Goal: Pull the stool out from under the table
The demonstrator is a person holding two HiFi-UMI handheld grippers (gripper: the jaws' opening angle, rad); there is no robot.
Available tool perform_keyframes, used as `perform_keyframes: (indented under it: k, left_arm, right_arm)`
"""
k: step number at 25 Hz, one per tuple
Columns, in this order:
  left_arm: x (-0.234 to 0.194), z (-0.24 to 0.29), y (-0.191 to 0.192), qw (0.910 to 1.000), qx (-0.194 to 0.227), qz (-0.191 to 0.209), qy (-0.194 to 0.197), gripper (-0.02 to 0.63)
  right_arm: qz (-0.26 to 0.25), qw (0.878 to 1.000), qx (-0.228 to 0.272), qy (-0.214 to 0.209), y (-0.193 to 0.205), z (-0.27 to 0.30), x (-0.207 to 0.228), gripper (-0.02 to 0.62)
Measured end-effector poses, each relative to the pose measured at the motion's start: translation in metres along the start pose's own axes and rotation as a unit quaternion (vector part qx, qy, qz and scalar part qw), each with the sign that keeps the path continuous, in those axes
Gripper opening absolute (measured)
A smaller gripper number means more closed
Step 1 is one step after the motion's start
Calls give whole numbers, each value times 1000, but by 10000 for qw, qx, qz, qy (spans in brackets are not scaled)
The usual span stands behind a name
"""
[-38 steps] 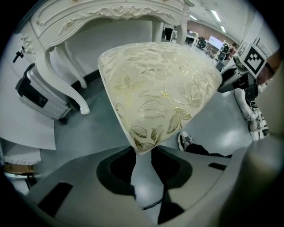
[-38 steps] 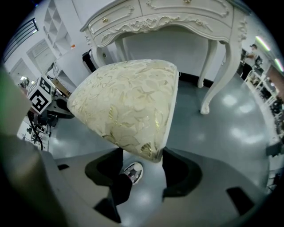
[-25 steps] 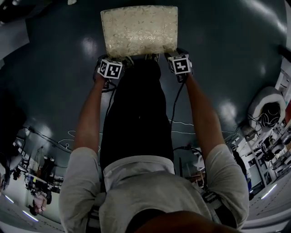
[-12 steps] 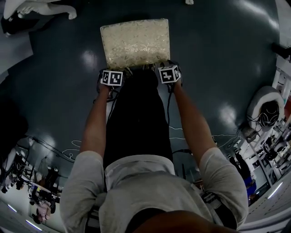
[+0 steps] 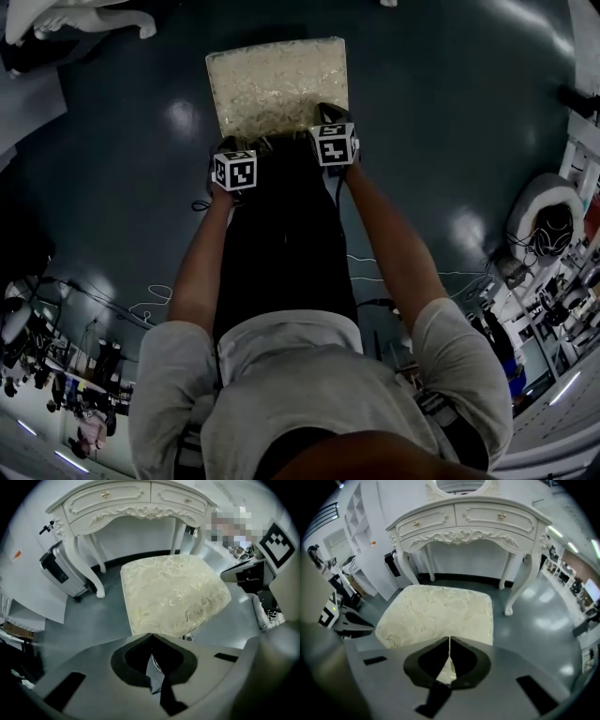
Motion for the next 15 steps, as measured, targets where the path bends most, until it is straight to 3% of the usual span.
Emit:
perform_keyframes:
  k: [4, 10, 15]
  left_arm:
    - [10, -20, -18, 9992, 269, 88, 291, 9]
    - [25, -76, -38, 9935, 820, -573, 537, 9]
    - [41, -135, -48, 9885, 1076, -690, 812, 9]
  right_arm:
    - [-478, 9983, 274, -175, -17, -32, -20, 16]
    - [331, 9973, 634, -150, -50, -91, -30, 15]
    - [-114, 9954, 890, -333, -76, -148, -58, 15]
Point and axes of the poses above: the fingertips, and each gripper's own axes: z forward along the fingers, x to its right, y out of its underside, the point moved 8 cm from there along -z, backward along the fingers, and after that the axes turned 11 degrees about y, right-handed, at the moved point
